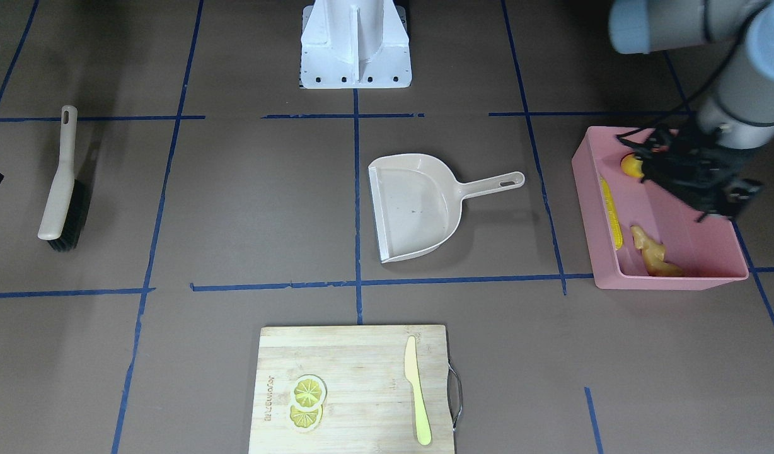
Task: Sweep and dump trash into bin
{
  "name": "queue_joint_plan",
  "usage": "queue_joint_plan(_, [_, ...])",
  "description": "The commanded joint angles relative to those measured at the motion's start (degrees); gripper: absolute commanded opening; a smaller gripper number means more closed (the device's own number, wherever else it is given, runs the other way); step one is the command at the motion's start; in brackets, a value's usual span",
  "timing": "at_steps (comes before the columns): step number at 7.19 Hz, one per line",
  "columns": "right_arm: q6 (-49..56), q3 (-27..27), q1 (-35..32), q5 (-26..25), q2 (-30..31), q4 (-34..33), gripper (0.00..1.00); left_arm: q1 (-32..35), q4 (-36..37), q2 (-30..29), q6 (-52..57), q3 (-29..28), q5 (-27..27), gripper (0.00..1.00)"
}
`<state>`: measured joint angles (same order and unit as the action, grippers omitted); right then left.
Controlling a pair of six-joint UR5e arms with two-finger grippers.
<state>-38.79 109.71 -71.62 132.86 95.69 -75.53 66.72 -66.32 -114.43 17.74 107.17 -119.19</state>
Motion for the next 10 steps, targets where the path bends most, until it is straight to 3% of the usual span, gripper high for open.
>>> queue_joint_plan(1, [11.1, -3.1, -5.2, 0.8, 0.5, -0.8, 0.99, 7.5, -0.4, 7.2, -10.0, -2.1, -0.2, 1.00])
queue_joint_plan(2, [16.4, -6.2, -8.2, 3.1, 0.5, -0.8, 0.99, 12.7, -0.7, 9.7, -10.0, -2.7, -0.2, 1.00])
queue_joint_plan(5, [35.4, -11.9, -14.9, 4.9, 0.3, -7.0, 1.00, 17.2, -1.3, 10.5, -10.4, -17.0, -2.2, 1.00])
queue_joint_plan(6, [35.7, -11.8, -15.3, 5.0, 0.5, -7.5, 1.00, 18.7, -2.8, 12.1, -10.4, -18.1, -8.0, 1.00])
queue_joint_plan(7, [35.5, -11.8, -15.4, 5.7, 0.9, -7.0, 1.00, 19.9, -4.0, 14.0, -10.1, -18.1, -10.0, 1.00])
queue_joint_plan(8, [35.2, -11.8, -15.3, 5.5, 0.6, -6.9, 1.00, 20.8, -6.4, 16.7, -9.9, -17.8, -10.1, 1.00])
queue_joint_plan(9, [34.6, -11.8, -15.3, 5.4, 0.5, -6.9, 1.00, 21.2, -14.1, 22.5, -10.2, -18.2, -10.2, 1.00])
queue_joint_plan(10, [34.5, -11.8, -15.3, 5.4, 0.2, -6.9, 1.00, 21.3, -17.8, 24.5, -16.2, -17.5, -10.3, 1.00])
